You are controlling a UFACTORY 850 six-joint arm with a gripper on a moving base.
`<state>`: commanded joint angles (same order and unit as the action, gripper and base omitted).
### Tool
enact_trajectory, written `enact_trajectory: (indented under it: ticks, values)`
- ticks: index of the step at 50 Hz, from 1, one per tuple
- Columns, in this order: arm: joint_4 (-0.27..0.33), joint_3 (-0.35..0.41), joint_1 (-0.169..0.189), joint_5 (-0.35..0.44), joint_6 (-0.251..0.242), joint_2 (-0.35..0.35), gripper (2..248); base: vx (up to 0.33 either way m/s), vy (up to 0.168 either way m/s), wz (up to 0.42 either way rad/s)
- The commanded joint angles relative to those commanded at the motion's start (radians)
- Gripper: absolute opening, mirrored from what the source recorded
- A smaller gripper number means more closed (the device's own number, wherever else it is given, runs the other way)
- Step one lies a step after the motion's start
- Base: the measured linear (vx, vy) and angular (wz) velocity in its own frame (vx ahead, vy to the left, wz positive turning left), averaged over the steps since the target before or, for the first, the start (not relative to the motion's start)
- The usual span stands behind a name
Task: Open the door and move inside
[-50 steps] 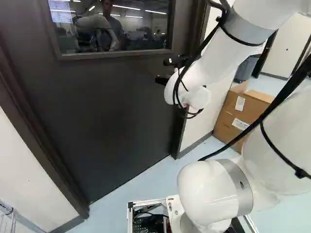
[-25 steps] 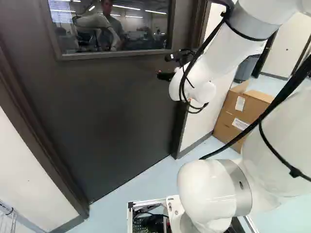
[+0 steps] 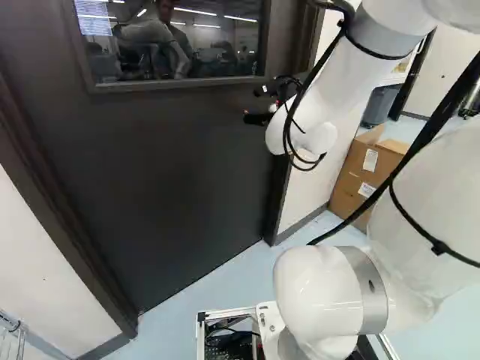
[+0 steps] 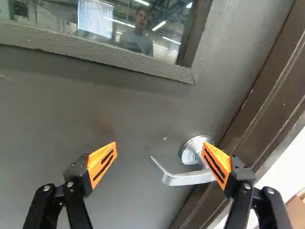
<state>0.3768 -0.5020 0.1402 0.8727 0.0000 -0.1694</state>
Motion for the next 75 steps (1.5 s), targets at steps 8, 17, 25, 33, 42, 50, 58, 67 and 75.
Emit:
enact_trajectory:
  ticks: [8,17,25,33,42,50,58,67,75]
  values:
    - [0.001,-0.019,0.000,0.000,0.000,0.021,247,0.000,0.000,0.000]
    - [0.001,-0.029,-0.001,0.000,0.000,0.032,247,0.000,0.000,0.000]
    - [0.001,-0.031,-0.001,0.000,0.000,0.033,247,0.000,0.000,0.000]
    - [0.001,-0.031,-0.001,0.000,0.000,0.038,247,0.000,0.000,0.000]
    - [0.001,-0.028,-0.001,0.000,0.000,0.054,247,0.000,0.000,0.000]
    - [0.001,-0.026,-0.002,0.000,0.000,0.072,247,0.000,0.000,0.000]
    - [0.001,-0.027,-0.002,0.000,0.000,0.093,247,0.000,0.000,0.000]
    - [0.001,-0.026,-0.002,0.000,0.000,0.113,247,0.000,0.000,0.000]
    - [0.001,-0.022,-0.002,0.000,0.000,0.129,247,0.000,0.000,0.000]
